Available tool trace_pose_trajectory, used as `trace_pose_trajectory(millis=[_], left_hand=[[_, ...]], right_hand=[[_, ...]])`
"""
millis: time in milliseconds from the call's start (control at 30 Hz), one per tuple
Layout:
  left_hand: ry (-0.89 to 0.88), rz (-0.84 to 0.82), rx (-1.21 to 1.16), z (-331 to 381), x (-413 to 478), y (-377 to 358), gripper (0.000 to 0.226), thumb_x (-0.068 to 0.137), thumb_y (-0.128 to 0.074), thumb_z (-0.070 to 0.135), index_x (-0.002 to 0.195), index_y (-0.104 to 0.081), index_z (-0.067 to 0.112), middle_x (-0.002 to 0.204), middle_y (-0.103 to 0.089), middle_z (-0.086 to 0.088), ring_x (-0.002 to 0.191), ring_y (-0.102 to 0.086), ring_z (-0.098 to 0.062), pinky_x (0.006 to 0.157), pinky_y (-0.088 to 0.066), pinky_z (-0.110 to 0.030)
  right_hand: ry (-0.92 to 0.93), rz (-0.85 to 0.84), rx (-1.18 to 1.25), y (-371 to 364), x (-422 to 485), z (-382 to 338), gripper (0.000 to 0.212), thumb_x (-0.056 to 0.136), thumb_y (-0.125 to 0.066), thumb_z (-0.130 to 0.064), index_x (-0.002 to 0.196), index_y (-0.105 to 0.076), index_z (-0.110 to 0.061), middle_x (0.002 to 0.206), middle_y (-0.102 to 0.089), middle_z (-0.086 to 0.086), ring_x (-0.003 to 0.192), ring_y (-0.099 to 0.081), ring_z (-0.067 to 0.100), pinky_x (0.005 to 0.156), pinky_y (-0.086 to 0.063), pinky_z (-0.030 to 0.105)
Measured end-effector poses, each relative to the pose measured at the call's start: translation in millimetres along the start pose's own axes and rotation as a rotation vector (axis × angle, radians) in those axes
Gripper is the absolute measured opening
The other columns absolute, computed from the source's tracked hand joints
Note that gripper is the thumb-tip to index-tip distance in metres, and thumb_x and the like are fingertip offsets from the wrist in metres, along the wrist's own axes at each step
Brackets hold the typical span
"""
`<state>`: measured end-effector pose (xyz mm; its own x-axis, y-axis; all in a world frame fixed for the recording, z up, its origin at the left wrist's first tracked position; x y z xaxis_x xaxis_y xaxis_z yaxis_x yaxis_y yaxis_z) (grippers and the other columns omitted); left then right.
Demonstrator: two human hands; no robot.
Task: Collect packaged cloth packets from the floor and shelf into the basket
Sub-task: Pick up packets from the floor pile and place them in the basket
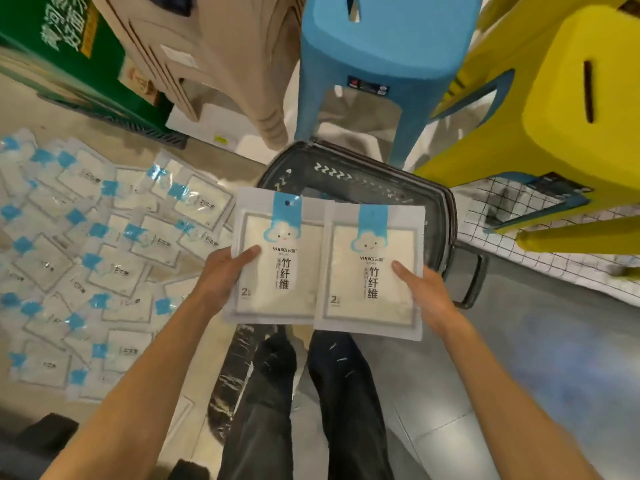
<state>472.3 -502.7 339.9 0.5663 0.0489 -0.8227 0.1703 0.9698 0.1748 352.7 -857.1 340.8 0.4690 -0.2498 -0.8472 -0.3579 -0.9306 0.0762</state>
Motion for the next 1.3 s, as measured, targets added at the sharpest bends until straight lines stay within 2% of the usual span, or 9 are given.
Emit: trace_pose_trajectory(millis=[233,433,633,833,933,1000,1100,1233,1300], left_hand=[[0.065,-0.027,0.125,-32,70,-56,0.025,0.09,-0.074,0.031,0.106,-0.073,0.011,0.093,-0.078,-0.005,0.088,-0.075,-0.026,0.087,-0.059,-0.047],[0.065,-0.059,0.169,-39,164,-91,0.025,0.09,-0.074,0.027,0.106,-0.072,0.009,0.094,-0.078,-0.006,0.085,-0.076,-0.023,0.073,-0.06,-0.036],[0.06,-0.071,0.182,-60,257,-121,0.023,0.09,-0.074,0.028,0.107,-0.071,0.012,0.1,-0.077,-0.007,0.089,-0.076,-0.022,0.082,-0.06,-0.041],[0.097,-0.063,0.187,-107,330,-146,0.019,0.09,-0.075,0.023,0.105,-0.069,0.012,0.086,-0.077,-0.001,0.069,-0.074,-0.013,0.052,-0.056,-0.023],[0.111,-0.033,0.145,-137,368,-145,0.061,0.076,-0.085,0.034,0.124,-0.063,0.004,0.113,-0.073,-0.009,0.088,-0.072,-0.017,0.065,-0.057,-0.024],[0.124,-0.012,0.186,-148,381,-145,0.081,0.065,-0.088,0.046,0.128,-0.054,0.006,0.121,-0.067,0.0,0.102,-0.065,-0.013,0.084,-0.051,-0.025],[0.135,0.069,0.259,-156,401,-137,0.076,0.074,-0.086,0.043,0.136,-0.053,0.012,0.131,-0.061,0.001,0.117,-0.058,-0.018,0.107,-0.043,-0.033],[0.075,0.076,0.406,-153,425,-132,0.103,0.053,-0.084,0.073,0.135,-0.06,0.017,0.14,-0.059,-0.007,0.125,-0.058,-0.029,0.111,-0.044,-0.045],[0.049,0.079,0.433,-150,424,-135,0.09,0.068,-0.081,0.064,0.137,-0.058,0.011,0.139,-0.06,-0.01,0.126,-0.057,-0.031,0.11,-0.044,-0.044]], right_hand=[[-0.079,0.093,0.094,16,63,52,0.008,0.09,-0.072,-0.027,0.097,-0.07,-0.024,0.09,-0.076,-0.005,0.077,-0.073,0.008,0.066,-0.057,0.025],[-0.114,0.147,0.163,26,145,88,0.038,0.085,-0.077,-0.032,0.119,-0.07,-0.016,0.109,-0.075,-0.001,0.101,-0.071,0.017,0.094,-0.054,0.035],[-0.147,0.198,0.228,22,230,125,0.032,0.086,-0.077,-0.026,0.114,-0.07,-0.014,0.104,-0.075,0.003,0.091,-0.074,0.017,0.08,-0.059,0.034],[-0.197,0.23,0.289,14,303,171,0.03,0.086,-0.077,-0.017,0.114,-0.07,-0.008,0.107,-0.073,0.008,0.086,-0.071,0.015,0.062,-0.059,0.023],[-0.211,0.247,0.258,11,341,192,0.039,0.081,-0.082,-0.023,0.116,-0.07,-0.009,0.112,-0.073,0.008,0.096,-0.072,0.02,0.085,-0.059,0.036],[-0.211,0.269,0.213,8,359,198,0.039,0.081,-0.082,-0.027,0.113,-0.069,-0.011,0.113,-0.072,0.003,0.096,-0.07,0.017,0.09,-0.057,0.032],[-0.184,0.354,0.214,7,376,204,0.03,0.088,-0.075,-0.02,0.114,-0.062,-0.01,0.099,-0.06,-0.003,0.082,-0.058,0.007,0.055,-0.045,0.005],[-0.108,0.469,0.128,8,387,213,0.035,0.087,-0.076,-0.018,0.118,-0.066,-0.006,0.108,-0.07,0.003,0.089,-0.063,0.013,0.077,-0.05,0.019],[-0.091,0.515,0.04,9,390,217,0.032,0.085,-0.078,-0.025,0.112,-0.071,-0.008,0.111,-0.073,0.008,0.095,-0.069,0.019,0.083,-0.052,0.026]])
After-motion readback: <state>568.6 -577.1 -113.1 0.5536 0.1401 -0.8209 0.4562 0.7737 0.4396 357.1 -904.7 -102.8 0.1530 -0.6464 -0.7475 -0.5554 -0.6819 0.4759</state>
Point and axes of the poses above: each hand's wrist, its own x-axis towards the middle knuckle, its own y-axis out of the back of the hand, z = x × y, the point moved 9 cm from there along x, towards the middle knuckle
